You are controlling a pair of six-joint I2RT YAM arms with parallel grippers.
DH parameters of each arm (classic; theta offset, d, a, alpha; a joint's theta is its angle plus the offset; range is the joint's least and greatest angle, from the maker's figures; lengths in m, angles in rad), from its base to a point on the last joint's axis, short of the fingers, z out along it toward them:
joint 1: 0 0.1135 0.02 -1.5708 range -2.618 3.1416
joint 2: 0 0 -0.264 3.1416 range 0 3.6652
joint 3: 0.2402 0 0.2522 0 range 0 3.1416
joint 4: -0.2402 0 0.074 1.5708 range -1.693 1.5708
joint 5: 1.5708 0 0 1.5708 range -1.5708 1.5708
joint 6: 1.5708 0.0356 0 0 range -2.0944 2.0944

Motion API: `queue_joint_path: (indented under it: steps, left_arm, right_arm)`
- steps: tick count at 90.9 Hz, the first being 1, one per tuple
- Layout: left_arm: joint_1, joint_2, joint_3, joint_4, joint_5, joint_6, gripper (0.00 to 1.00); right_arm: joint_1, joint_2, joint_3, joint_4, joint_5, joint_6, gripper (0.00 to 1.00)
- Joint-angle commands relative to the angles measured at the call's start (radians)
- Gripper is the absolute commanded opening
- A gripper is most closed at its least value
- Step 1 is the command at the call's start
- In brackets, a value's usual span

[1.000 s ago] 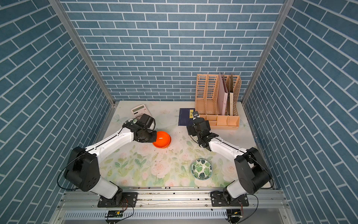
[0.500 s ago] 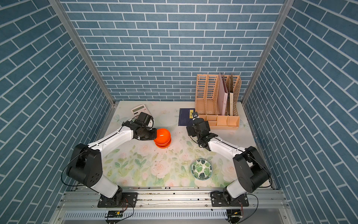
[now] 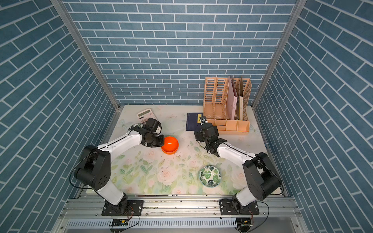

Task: Stack the bowls
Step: Place the bowl on the bowl.

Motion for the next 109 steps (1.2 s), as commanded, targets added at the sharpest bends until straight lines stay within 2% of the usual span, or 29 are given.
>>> queue_joint_path:
  steps: [1,41,48,55,62,66,86,94,109]
  left_arm:
    - [0.008,0.013,0.017,-0.003,-0.004,0.01,0.17]
    - [0.008,0.037,0.004,0.007,-0.017,0.014,0.18]
    - [0.008,0.036,-0.006,0.01,-0.014,0.015,0.27]
    - [0.008,0.033,0.0,0.006,-0.016,0.021,0.31]
    - [0.008,0.004,0.013,0.008,-0.025,0.017,0.44]
    - [0.008,-0.008,0.027,-0.002,-0.027,0.019,0.46]
    - [0.011,-0.057,0.071,-0.069,-0.128,0.044,0.48]
    - [0.01,-0.083,0.054,-0.078,-0.171,0.052,0.45]
    - [0.012,-0.095,-0.008,-0.053,-0.178,0.05,0.38]
  right_arm:
    - [0.005,-0.004,-0.014,0.018,-0.002,0.006,1.0]
    - [0.005,-0.002,-0.023,0.032,-0.031,0.015,1.0]
    - [0.005,-0.001,-0.024,0.036,-0.043,0.015,1.0]
    - [0.008,-0.001,-0.027,0.041,-0.058,0.018,1.0]
    - [0.011,-0.001,-0.026,0.044,-0.063,0.019,1.0]
    - [0.015,0.001,-0.025,0.044,-0.066,0.02,1.0]
    - [0.061,0.029,0.009,0.039,-0.097,0.041,1.0]
    - [0.104,0.063,0.04,0.033,-0.09,0.047,1.0]
    - [0.154,0.118,0.081,0.03,-0.076,0.05,1.0]
